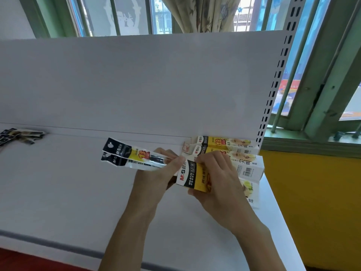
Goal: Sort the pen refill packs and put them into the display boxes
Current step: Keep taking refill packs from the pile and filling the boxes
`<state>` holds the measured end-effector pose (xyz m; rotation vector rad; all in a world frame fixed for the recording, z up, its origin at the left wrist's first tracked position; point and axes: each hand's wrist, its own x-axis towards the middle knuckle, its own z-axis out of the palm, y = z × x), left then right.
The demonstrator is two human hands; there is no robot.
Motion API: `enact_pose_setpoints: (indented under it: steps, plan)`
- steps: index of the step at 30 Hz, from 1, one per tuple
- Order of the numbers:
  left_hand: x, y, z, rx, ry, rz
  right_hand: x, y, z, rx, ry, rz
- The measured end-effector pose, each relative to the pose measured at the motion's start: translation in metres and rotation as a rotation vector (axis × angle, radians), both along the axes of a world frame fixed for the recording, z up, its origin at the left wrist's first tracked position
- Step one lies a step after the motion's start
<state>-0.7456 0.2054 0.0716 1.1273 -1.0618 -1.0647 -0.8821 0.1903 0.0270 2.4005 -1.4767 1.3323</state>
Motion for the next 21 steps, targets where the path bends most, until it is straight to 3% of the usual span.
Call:
enact_pose_setpoints:
  steps: [7, 11, 16, 21]
  plan:
    - [0.007, 0.004, 0.004, -0.004, -0.052, 0.011, -0.008, -0.004, -0.002, 0.037, -0.016, 0.018]
    - [0.04, 0.009, -0.002, -0.038, 0.247, 0.266, -0.013, -0.004, -0.002, 0.053, 0.014, -0.001]
    - [0.042, 0.012, -0.007, -0.17, -0.083, 0.383, -0.014, -0.005, -0.003, 0.05, 0.019, -0.014]
    - [0.005, 0.009, -0.016, -0.173, -0.399, 0.308, 0.003, 0.002, 0.001, 0.037, 0.061, 0.09]
